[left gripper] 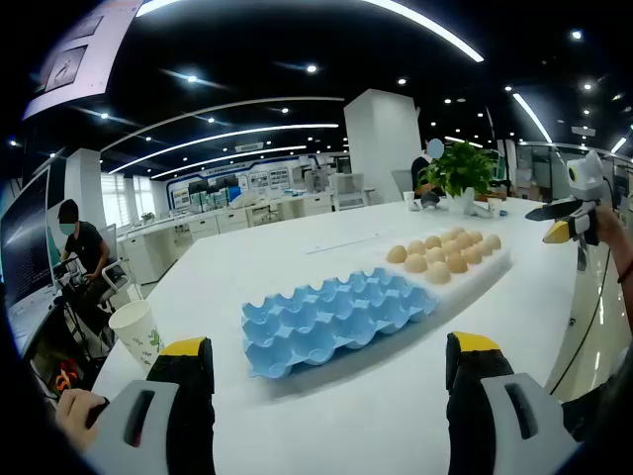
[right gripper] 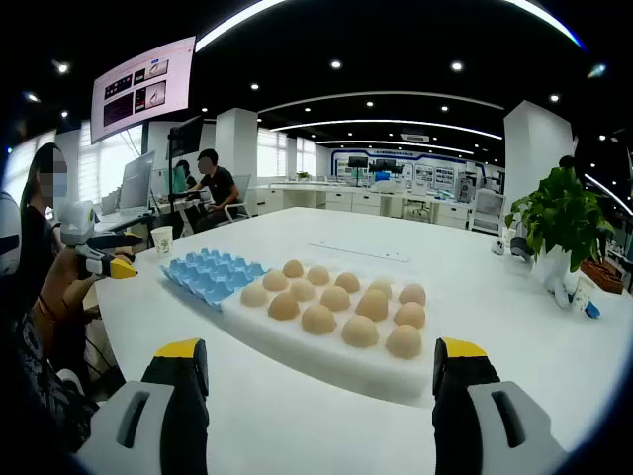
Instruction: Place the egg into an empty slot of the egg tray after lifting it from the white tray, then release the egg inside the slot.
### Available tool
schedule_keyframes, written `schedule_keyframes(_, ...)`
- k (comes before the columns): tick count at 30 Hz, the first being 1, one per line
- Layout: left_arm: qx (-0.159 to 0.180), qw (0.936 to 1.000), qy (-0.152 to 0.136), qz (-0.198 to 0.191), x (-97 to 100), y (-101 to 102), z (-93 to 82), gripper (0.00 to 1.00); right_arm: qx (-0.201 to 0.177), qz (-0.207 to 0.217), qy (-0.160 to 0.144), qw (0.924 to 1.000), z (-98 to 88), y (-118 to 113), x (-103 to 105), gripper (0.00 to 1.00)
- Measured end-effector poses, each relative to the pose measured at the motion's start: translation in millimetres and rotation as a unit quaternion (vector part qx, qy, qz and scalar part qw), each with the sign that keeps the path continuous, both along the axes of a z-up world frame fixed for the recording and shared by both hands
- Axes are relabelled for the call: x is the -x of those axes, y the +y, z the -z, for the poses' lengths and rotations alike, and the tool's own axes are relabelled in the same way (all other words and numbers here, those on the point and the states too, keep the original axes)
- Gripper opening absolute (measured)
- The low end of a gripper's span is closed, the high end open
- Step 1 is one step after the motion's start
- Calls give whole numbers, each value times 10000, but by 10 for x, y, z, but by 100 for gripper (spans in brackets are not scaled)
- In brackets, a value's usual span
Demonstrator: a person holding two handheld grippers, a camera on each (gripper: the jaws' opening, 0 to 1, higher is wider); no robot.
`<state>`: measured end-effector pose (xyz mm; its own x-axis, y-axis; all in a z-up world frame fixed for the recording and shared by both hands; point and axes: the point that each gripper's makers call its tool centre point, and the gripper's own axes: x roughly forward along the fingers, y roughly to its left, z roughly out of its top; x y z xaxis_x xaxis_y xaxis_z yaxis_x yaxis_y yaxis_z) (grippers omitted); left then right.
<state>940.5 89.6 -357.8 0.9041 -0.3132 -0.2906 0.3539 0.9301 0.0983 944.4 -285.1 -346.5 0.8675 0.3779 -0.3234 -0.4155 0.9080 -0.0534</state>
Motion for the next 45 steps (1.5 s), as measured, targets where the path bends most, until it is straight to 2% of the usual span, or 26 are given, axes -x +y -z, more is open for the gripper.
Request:
schedule_keyframes(8,-20,9999,-30,-129,-25,44,-7,99,-7,35,-5,10000,6,-21,5,98)
schedule_keyframes(19,49,9999,-93,11,8,-5,-57,99,-20,38,30,10000,24,-20,38,98)
schedule_keyframes(38,34,9999,-118,5,22,8,-71,99,-7,4,137,9999,77,14,61,98)
schedule_keyframes(45,-50,10000,-34,-26,23,10,-14,99,14,-14,182,9998,91,34,61,97)
